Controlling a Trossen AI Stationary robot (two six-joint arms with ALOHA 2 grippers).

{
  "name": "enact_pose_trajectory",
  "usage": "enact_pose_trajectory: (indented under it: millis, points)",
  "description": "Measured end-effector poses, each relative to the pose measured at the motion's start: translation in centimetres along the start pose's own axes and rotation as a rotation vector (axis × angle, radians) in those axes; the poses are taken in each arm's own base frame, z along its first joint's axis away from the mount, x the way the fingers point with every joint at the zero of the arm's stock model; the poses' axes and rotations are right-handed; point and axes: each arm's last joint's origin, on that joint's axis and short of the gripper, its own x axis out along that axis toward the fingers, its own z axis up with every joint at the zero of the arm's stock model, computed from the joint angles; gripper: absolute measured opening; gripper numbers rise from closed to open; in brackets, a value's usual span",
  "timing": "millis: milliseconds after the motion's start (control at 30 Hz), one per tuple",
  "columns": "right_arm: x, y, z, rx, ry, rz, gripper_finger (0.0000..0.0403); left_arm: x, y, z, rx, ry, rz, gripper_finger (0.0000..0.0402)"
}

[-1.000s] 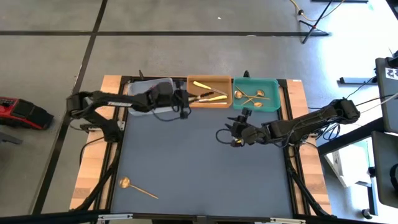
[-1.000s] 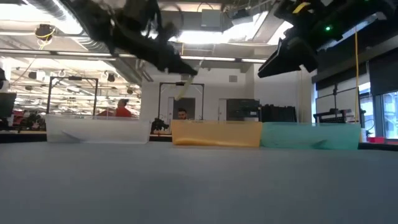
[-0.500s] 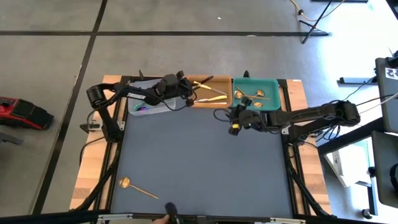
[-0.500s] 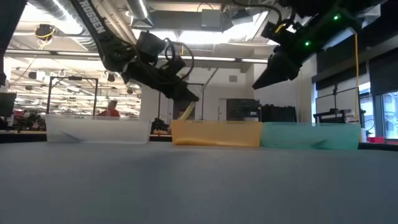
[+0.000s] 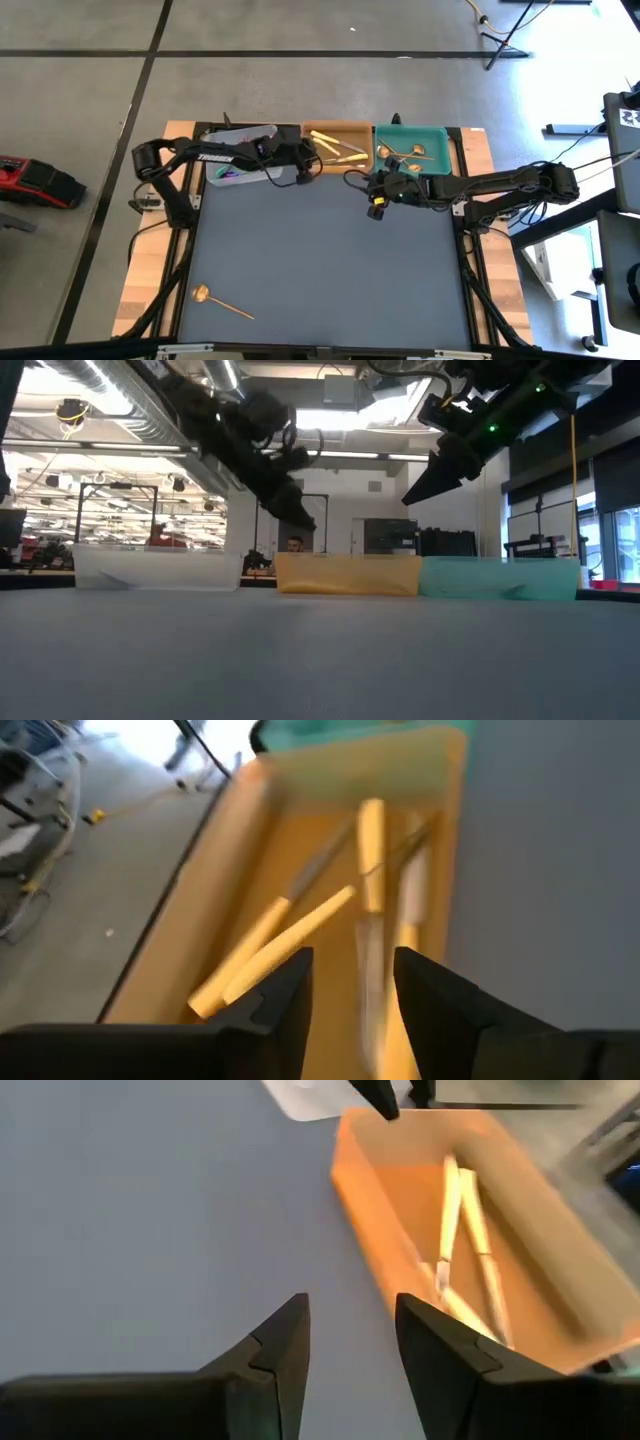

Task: Sort silverware by color (type)
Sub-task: Put the yellow table knife into the orange bin, then put the golden spoon into the green bin

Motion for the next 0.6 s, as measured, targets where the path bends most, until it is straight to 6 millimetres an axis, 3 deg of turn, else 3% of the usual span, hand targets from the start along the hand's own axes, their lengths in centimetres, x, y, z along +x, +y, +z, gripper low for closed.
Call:
enact_pose_trajectory:
  millis: [167, 333, 600]
  points:
    - [0.0, 0.4, 0.0, 0.048, -0.003, 0.124, 0.0142, -3.6, -3.1, 1.7, 0.011, 0.047, -0.089, 0.0137]
    - [-0.9, 2.5, 0.5, 0.042, -0.053, 0.242, 0.0142, -7.6, -7.3, 2.7, 0.023, 0.079, -0.203, 0.0137]
    - [-3.3, 6.8, 1.4, -0.018, -0.203, 0.407, 0.0142, -13.6, -15.7, 1.8, 0.069, 0.189, -0.44, 0.0137]
